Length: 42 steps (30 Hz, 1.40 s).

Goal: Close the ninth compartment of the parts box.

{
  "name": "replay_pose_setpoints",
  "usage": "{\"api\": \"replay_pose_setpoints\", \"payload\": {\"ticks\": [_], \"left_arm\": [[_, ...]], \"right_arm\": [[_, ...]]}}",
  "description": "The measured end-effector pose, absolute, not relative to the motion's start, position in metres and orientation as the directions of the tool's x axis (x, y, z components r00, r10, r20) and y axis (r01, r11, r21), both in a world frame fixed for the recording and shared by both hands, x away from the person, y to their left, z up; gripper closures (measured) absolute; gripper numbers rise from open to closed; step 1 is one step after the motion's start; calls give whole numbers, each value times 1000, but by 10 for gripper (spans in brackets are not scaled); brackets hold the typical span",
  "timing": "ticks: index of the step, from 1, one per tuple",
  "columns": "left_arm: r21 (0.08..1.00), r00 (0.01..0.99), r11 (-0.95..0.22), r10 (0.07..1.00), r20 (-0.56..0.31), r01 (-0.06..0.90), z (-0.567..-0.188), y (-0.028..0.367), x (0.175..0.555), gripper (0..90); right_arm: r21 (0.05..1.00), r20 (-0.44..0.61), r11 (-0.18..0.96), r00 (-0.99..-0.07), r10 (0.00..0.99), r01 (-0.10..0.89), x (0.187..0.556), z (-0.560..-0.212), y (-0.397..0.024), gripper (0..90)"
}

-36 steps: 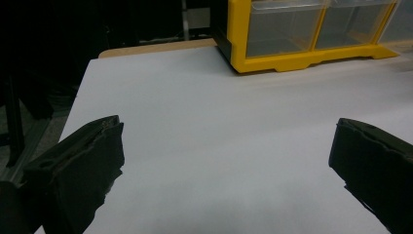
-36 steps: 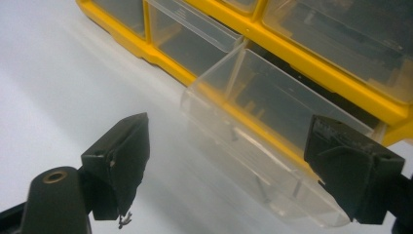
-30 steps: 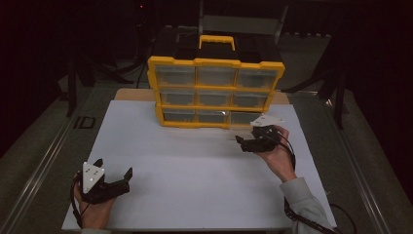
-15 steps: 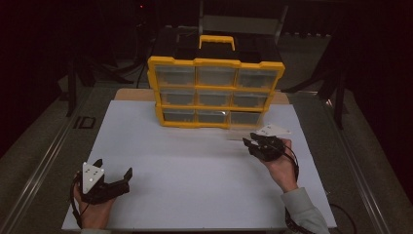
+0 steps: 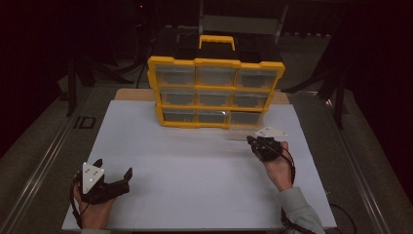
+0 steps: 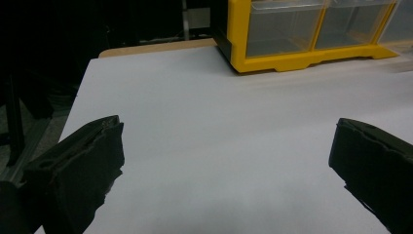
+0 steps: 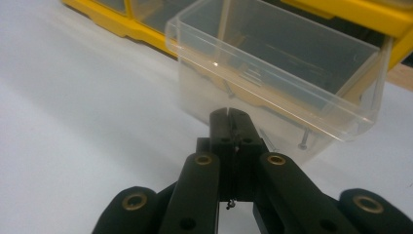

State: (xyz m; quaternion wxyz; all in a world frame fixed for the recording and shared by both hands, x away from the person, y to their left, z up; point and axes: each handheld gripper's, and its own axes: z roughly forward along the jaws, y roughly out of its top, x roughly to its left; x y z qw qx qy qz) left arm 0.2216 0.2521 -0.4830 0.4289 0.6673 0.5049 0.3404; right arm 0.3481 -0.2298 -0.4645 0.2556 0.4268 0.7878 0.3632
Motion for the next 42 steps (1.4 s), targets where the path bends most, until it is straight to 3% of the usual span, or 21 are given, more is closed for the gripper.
{"api": "replay_pose_setpoints", "payload": {"ticks": [42], "left_arm": [[916,260,-124,965,22,383,-483,252,222,3]], "right_arm": [[789,-86,338,-453,887,513,379,-481,-231,899]]}}
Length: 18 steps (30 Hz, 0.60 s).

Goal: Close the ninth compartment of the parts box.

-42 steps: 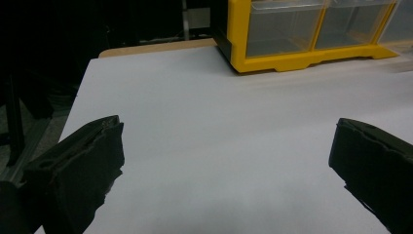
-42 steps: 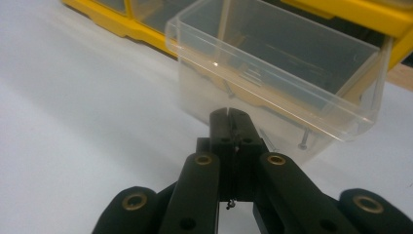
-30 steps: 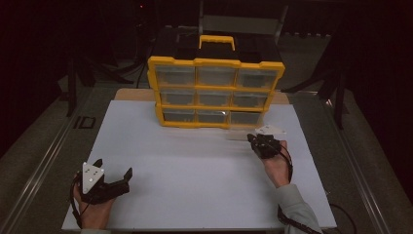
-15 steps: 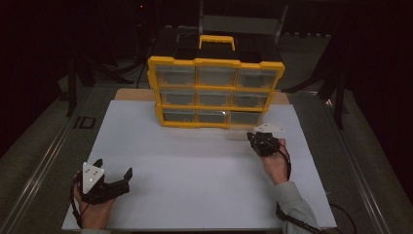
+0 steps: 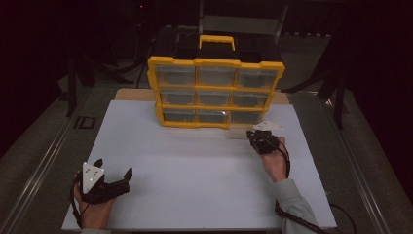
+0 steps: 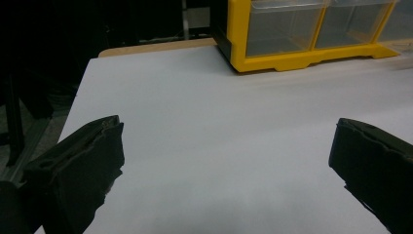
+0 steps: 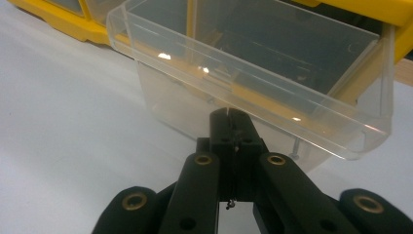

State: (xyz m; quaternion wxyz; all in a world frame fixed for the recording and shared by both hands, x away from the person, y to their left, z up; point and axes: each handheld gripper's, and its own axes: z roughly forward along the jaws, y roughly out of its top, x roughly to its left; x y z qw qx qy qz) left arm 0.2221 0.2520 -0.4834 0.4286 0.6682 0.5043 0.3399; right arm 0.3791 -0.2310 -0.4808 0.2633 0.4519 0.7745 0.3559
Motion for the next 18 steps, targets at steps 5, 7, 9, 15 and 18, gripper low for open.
{"api": "replay_pose_setpoints", "payload": {"ticks": [5,7,9,15,18], "left_arm": [[915,261,-125,965,22,384,-483,252,222,3],[915,261,-125,965,22,384,-484,252,222,3],[915,262,-125,965,22,384,-484,252,222,3],[915,261,-125,965,22,384,-484,252,222,3],[916,260,-124,965,22,383,-483,252,222,3]], "right_arm": [[787,-85,337,-450,889,517,382,-481,-230,898],[786,-88,338,-448,890,518,384,-481,-230,899],[786,-84,334,-446,891,520,386,-481,-230,899],[785,-80,327,-438,896,526,391,-481,-229,899],[782,-81,330,-439,895,528,392,-481,-229,899]]}}
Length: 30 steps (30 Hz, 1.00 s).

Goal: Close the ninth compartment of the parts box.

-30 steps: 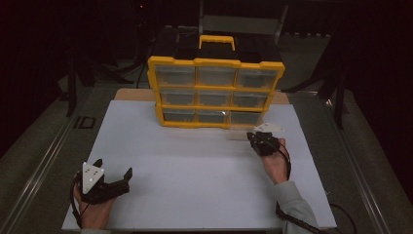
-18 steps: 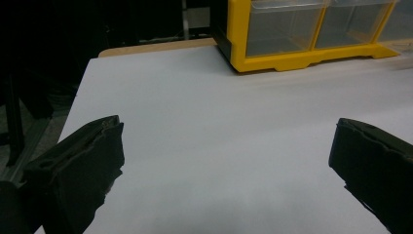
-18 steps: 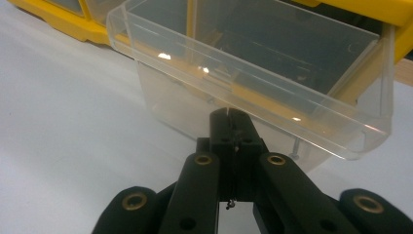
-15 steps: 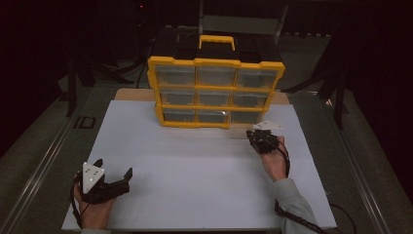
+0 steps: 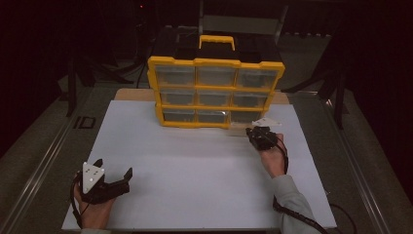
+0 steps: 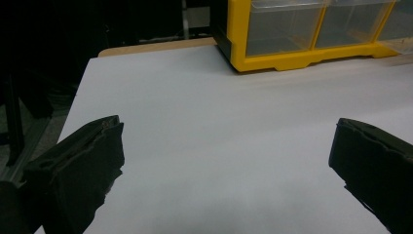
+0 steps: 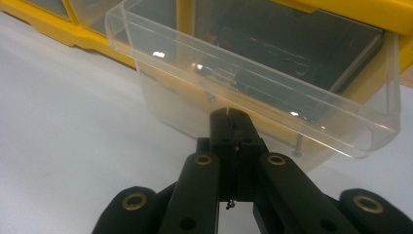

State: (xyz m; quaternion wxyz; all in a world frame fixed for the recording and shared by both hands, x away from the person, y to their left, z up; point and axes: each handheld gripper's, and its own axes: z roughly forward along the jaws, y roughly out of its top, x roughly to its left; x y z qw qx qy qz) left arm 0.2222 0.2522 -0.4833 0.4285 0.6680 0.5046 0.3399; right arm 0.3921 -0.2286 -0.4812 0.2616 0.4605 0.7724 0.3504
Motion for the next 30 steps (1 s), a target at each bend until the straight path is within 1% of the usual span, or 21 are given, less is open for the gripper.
{"api": "replay_pose_setpoints", "payload": {"ticks": [15,30], "left_arm": [[916,259,-123,966,21,381,-483,252,222,3],[916,260,-124,965,22,382,-483,252,222,3]], "right_arm": [[779,-91,325,-417,904,536,403,-482,-228,899],[783,-74,300,-398,915,545,415,-484,-223,899]]}}
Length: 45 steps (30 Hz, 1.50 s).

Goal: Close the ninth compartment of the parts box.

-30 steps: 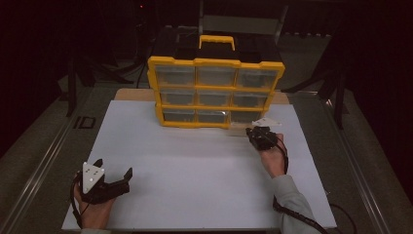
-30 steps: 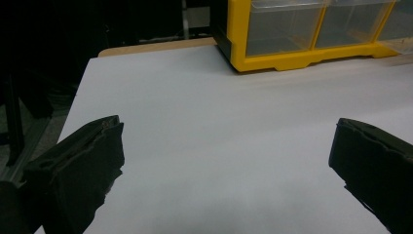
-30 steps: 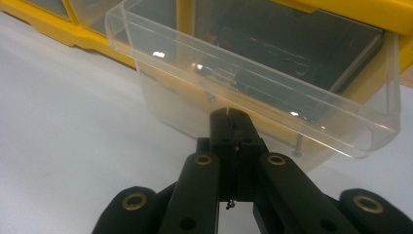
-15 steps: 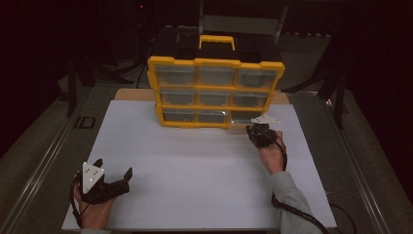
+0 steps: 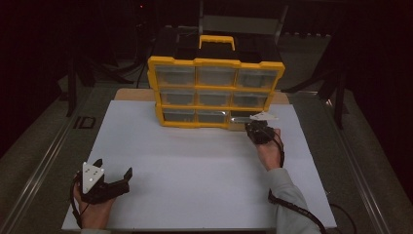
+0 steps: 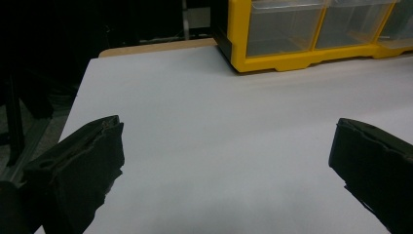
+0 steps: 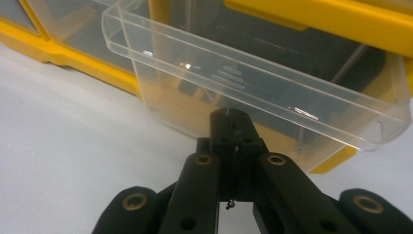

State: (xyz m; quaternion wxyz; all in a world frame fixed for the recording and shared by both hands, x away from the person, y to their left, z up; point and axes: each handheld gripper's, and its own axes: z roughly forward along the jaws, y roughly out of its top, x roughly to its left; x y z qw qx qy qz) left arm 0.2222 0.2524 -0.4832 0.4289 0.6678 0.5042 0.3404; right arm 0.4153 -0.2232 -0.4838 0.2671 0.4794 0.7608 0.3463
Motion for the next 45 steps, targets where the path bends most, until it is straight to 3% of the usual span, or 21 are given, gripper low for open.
{"api": "replay_pose_setpoints", "payload": {"ticks": [45], "left_arm": [[915,259,-126,965,24,383,-483,253,222,3]], "right_arm": [[771,-81,292,-368,926,566,443,-487,-218,899]]}}
